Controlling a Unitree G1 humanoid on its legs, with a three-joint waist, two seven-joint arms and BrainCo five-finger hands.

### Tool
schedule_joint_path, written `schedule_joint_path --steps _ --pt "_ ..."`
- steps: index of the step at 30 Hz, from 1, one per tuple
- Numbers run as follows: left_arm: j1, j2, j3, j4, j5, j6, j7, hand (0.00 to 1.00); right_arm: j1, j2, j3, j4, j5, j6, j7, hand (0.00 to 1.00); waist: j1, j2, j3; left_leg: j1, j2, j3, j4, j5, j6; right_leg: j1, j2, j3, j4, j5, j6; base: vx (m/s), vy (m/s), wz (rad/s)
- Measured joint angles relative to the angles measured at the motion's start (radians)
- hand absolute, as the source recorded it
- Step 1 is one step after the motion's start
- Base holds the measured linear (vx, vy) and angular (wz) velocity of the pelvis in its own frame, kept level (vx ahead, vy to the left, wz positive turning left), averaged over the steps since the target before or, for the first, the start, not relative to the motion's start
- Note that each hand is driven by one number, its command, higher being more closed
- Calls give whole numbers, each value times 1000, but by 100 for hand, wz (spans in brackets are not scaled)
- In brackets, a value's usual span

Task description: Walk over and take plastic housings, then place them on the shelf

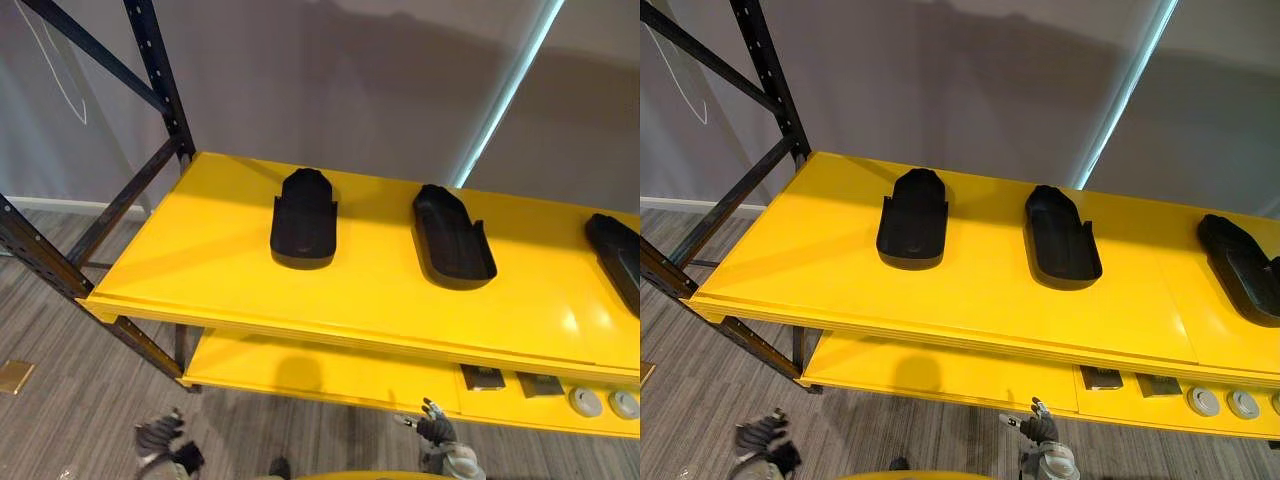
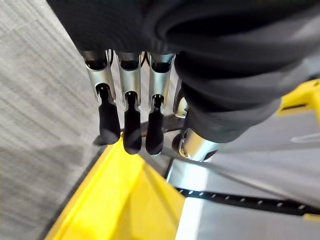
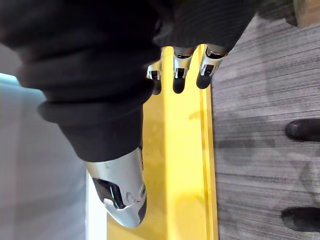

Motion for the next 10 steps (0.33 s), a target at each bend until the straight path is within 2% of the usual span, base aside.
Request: schedule_joint_path --steps 6,8,10 --pt "-43 -2 -51 141 60 -1 -6 0 10 -9 -9 53 -4 0 -6 0 -2 36 -4 15 1 14 0 -3 -1 0 2 22 -1 0 -1 9 -1 -8" --pt "-55 -3 -83 173 75 -2 -6 0 8 -13 -24 59 -34 0 -14 0 -3 55 5 17 3 19 0 -3 -1 -1 4 25 -2 0 -1 2 -10 -8" --pt "-57 -2 -105 176 77 -2 -7 0 -3 -16 -31 89 -53 0 -30 0 -4 60 6 18 5 23 0 -3 -1 -2 6 29 -3 0 -1 -2 -18 -6"
